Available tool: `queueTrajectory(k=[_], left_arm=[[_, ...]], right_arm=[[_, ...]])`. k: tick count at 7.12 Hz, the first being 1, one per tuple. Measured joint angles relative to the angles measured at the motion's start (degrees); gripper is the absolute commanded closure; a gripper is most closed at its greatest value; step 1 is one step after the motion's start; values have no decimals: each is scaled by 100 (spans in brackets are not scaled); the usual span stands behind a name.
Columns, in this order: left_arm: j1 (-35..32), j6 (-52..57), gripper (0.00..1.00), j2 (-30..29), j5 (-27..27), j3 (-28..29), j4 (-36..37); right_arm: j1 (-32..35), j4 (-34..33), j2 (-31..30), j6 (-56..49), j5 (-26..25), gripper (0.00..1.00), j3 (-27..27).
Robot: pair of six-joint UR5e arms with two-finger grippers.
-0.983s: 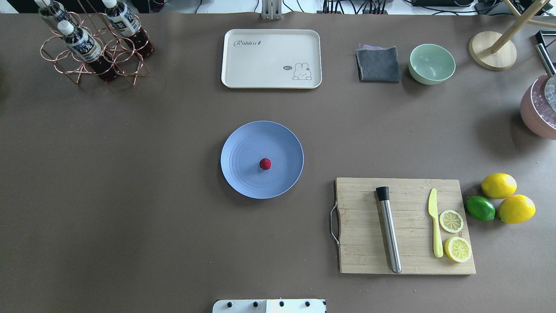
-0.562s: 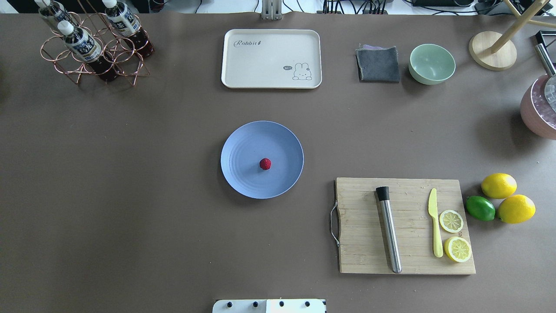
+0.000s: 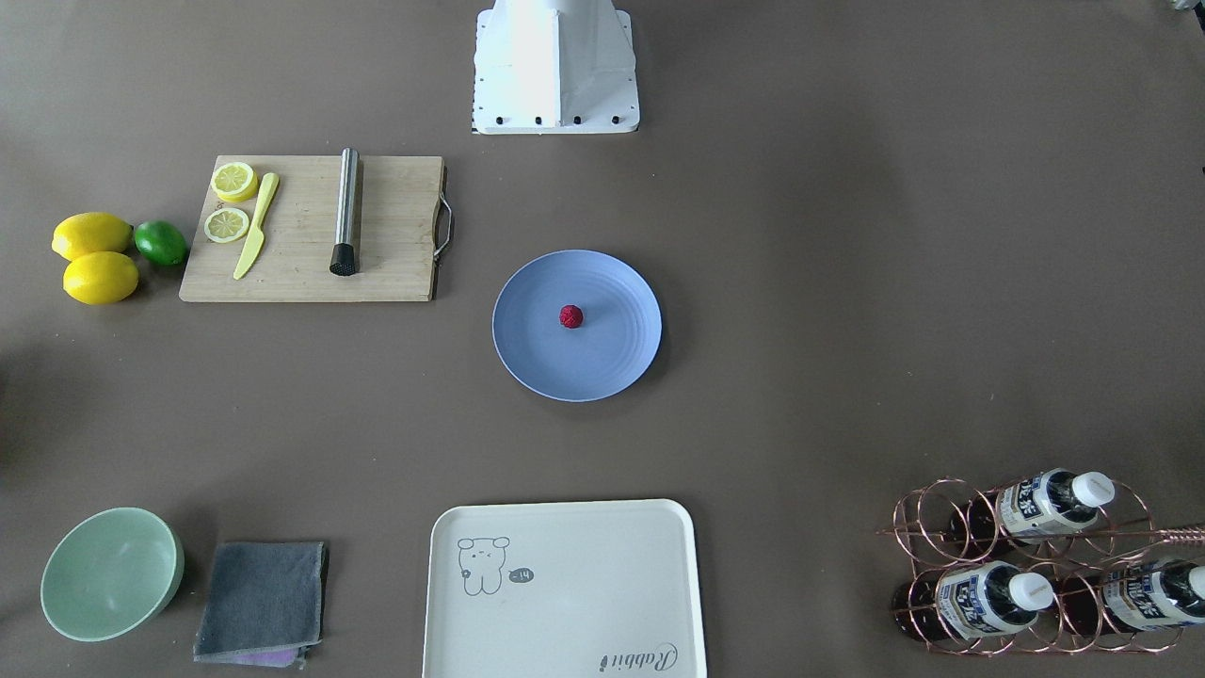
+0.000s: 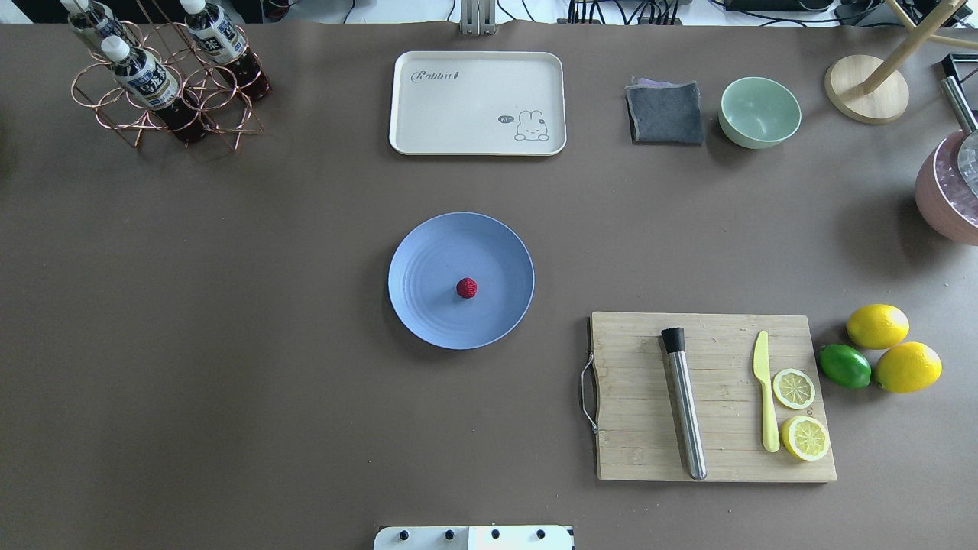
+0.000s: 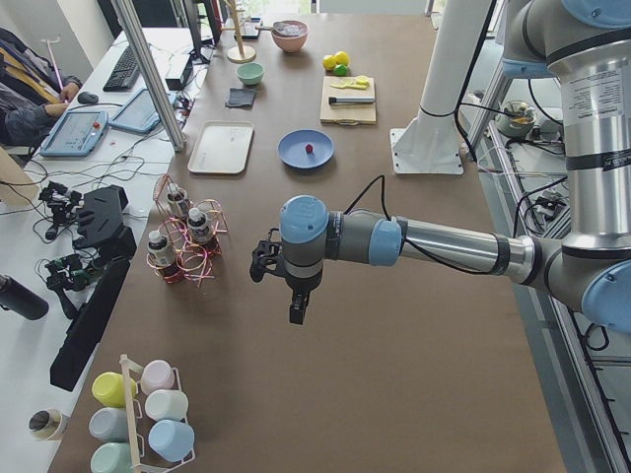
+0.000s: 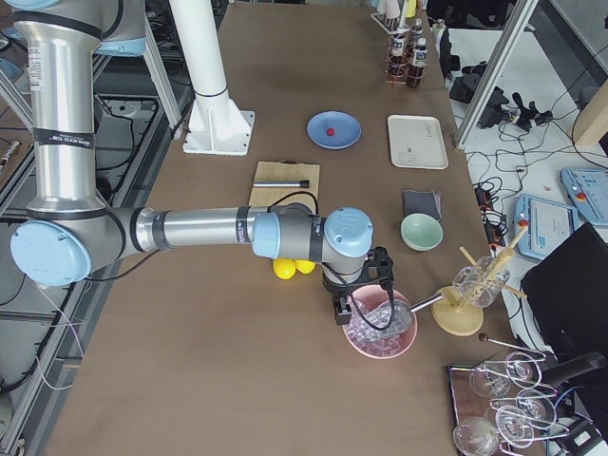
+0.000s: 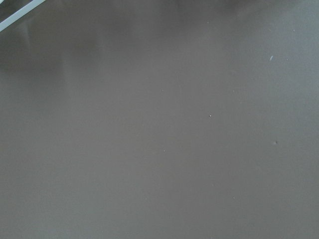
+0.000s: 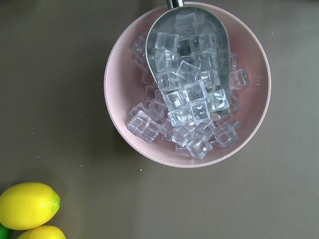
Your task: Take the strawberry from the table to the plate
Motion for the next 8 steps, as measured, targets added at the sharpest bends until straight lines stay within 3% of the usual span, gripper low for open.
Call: queueTrajectory(k=[8], left_arm=[[-87,26,3,183,104,-4,-40]], right_arm=[[-81,-3,-22,37,-90,0,73]])
